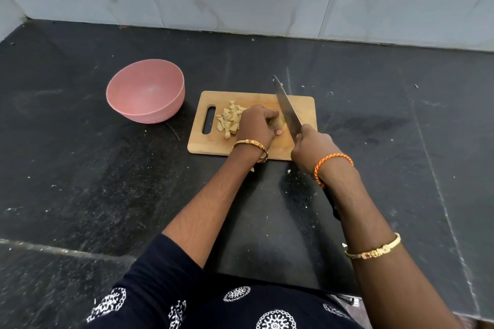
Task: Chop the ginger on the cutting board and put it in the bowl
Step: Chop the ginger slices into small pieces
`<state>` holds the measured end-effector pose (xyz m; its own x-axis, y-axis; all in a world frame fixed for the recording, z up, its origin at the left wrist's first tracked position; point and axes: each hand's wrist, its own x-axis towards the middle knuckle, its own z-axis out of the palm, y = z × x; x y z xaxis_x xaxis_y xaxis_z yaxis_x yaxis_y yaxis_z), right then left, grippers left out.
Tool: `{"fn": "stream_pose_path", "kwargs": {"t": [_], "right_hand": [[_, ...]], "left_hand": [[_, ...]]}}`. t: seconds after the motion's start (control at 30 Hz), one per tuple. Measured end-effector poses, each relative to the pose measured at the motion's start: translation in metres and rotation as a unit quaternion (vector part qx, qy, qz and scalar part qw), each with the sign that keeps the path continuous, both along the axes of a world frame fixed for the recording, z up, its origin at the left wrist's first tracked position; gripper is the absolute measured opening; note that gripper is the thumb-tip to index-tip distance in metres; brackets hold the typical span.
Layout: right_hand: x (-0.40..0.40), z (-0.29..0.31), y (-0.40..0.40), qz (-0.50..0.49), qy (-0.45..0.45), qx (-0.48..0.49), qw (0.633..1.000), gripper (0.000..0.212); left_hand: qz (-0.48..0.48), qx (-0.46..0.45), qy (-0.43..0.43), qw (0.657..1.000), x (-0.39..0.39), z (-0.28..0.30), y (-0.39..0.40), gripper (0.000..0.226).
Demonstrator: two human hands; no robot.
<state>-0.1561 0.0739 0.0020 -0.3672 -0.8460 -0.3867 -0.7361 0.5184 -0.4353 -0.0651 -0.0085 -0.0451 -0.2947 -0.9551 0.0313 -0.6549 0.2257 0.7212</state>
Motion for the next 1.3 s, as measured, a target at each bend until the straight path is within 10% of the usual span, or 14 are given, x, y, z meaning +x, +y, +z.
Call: {"fn": "stream_pose_path", "kwargs": {"t": [1.3], "right_hand": [[-0.001,-0.008,0.031,-0.043,-0.043,-0.042,0.997,0.023]], "left_hand": [[0.009,0.027,0.024,0.999,0.003,0.005,0.002,0.043]]}}
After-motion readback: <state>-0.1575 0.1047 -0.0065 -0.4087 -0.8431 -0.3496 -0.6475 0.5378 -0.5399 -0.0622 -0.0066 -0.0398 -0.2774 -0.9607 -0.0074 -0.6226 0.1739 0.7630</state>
